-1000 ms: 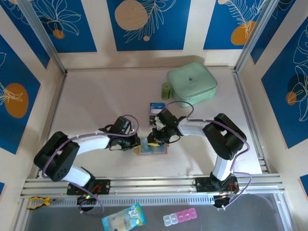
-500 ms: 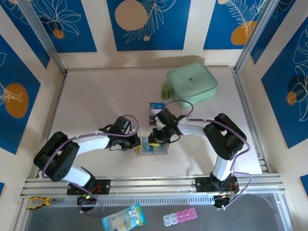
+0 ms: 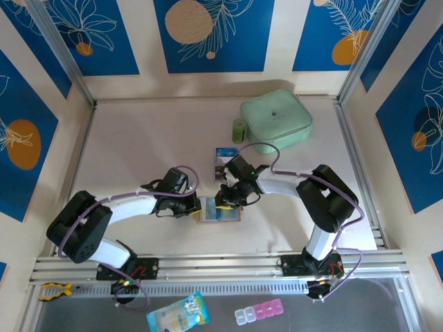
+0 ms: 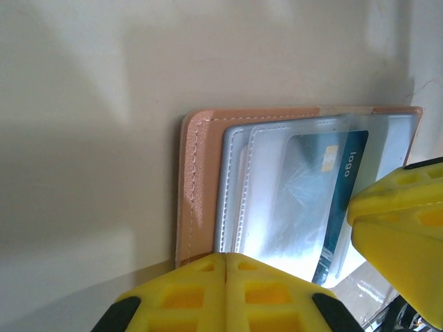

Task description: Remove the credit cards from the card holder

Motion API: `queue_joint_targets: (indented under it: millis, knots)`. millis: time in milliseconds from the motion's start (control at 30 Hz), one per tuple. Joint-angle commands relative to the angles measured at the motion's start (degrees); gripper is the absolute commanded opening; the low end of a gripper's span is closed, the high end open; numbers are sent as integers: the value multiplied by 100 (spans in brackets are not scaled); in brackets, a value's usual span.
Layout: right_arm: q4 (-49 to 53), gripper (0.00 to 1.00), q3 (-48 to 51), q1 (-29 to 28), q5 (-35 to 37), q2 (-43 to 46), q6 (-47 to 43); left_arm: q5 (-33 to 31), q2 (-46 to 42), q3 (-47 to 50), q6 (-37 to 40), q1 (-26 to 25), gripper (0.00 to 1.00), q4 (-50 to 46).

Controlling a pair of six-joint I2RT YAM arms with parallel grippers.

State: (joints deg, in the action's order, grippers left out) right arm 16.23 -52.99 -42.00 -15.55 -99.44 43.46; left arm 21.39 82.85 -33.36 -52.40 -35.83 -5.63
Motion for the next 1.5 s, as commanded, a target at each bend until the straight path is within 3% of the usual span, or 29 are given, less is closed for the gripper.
queue_joint_targets:
  millis: [0,600,1467]
  knots:
    - [136,23,-49,24,-27,210,-76,14,-179,-131,55,34,8,-248]
    - [-207,23,236,121,-325,405,119,168,246,-425,3,-301,5,-81]
    - [-534,23,435,199,-519,-55,171,-29,390,-353,-21,-310,3,-375]
